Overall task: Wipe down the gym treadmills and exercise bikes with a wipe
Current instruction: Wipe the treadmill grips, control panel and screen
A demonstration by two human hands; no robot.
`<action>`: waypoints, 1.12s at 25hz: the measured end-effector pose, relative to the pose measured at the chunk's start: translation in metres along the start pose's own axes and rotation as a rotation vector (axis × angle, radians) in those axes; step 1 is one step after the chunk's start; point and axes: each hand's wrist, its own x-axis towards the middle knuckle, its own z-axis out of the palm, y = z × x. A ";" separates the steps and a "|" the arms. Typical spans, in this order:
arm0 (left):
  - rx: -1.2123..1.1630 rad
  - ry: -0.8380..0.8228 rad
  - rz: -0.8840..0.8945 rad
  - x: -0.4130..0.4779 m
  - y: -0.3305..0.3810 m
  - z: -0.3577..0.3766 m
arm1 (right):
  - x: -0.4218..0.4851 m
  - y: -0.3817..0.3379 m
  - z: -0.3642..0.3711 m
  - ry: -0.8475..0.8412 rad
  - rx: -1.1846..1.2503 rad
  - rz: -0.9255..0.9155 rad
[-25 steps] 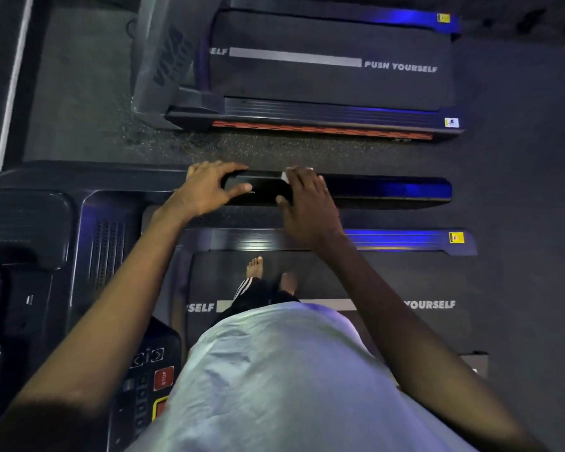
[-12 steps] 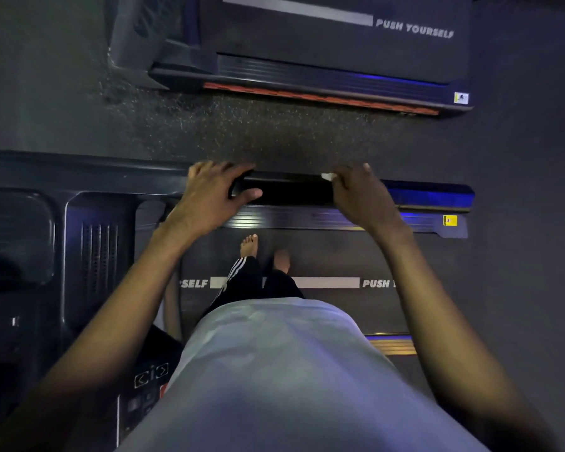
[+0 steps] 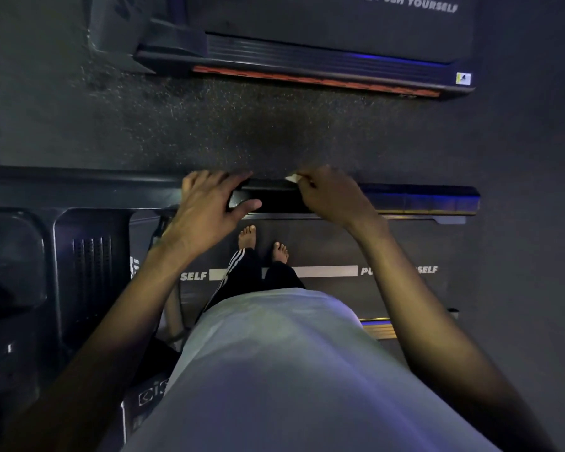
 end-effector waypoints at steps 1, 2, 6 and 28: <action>-0.006 0.005 0.000 0.000 0.000 0.000 | -0.002 0.007 -0.005 -0.009 -0.003 0.040; -0.008 0.009 0.000 0.000 0.001 0.000 | -0.005 0.017 -0.011 -0.013 -0.029 0.094; -0.004 0.016 0.002 0.000 0.002 0.000 | -0.021 0.044 -0.029 0.085 -0.152 0.308; -0.070 0.258 0.044 -0.028 -0.017 0.013 | -0.020 0.005 0.053 0.257 -0.055 -0.459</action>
